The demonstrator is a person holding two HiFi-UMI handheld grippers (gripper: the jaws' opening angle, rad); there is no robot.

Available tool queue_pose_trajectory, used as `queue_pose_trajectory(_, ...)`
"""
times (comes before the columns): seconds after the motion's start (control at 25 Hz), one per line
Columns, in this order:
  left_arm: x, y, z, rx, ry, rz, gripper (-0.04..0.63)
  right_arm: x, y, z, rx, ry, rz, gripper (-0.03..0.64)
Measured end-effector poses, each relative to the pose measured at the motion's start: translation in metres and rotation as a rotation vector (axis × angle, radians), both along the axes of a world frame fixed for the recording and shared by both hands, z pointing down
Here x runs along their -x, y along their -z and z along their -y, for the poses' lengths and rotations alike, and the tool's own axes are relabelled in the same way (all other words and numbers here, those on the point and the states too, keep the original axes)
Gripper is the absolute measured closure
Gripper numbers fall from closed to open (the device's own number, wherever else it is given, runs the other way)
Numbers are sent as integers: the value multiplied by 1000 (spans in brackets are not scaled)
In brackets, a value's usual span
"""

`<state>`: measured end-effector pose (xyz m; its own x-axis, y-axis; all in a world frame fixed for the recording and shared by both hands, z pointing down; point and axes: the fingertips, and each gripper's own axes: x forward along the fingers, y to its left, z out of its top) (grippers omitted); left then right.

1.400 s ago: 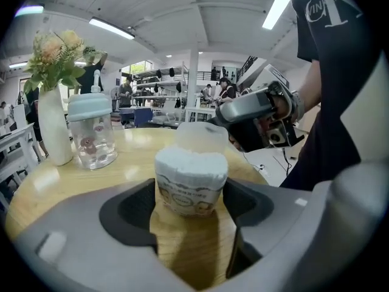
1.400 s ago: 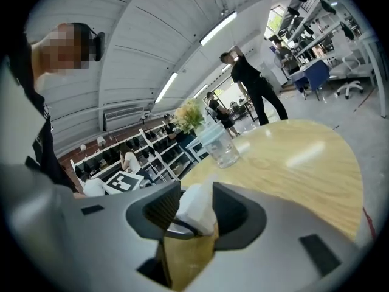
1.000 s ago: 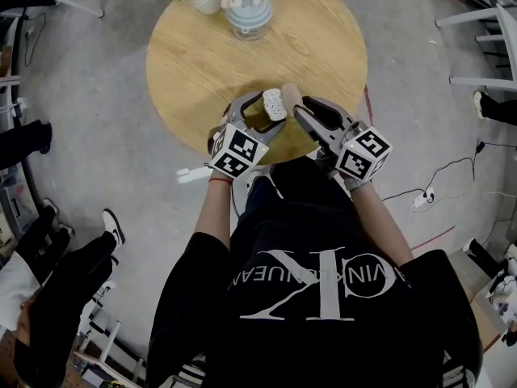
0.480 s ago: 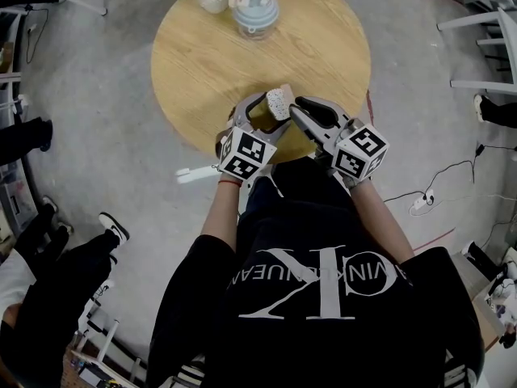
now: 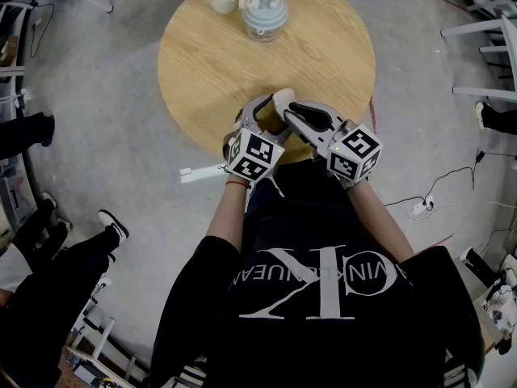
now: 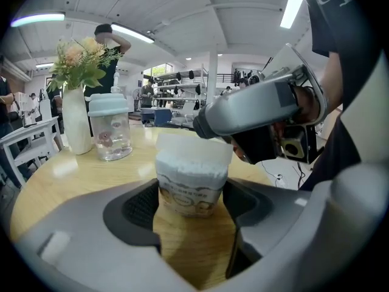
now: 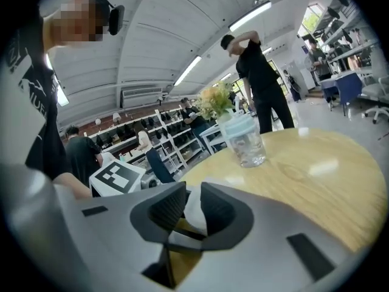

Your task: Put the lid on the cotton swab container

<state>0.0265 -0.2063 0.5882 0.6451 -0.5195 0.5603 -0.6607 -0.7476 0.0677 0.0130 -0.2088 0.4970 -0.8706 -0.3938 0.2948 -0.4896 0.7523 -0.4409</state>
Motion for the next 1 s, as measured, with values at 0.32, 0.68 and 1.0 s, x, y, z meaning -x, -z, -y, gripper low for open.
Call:
queue_pose_trajectory(0.32,0,1,0,0,15,-3,262,6,-5,2,16,18,-17,531)
queue_pose_trajectory(0.68,1,2,-1,0,21,-3,261,12,-7,3,-46,69,-131,573)
queue_pose_trajectory(1.0,1,1,0,-1,23,-4,262,15,-12,2,-107,117,-238,588)
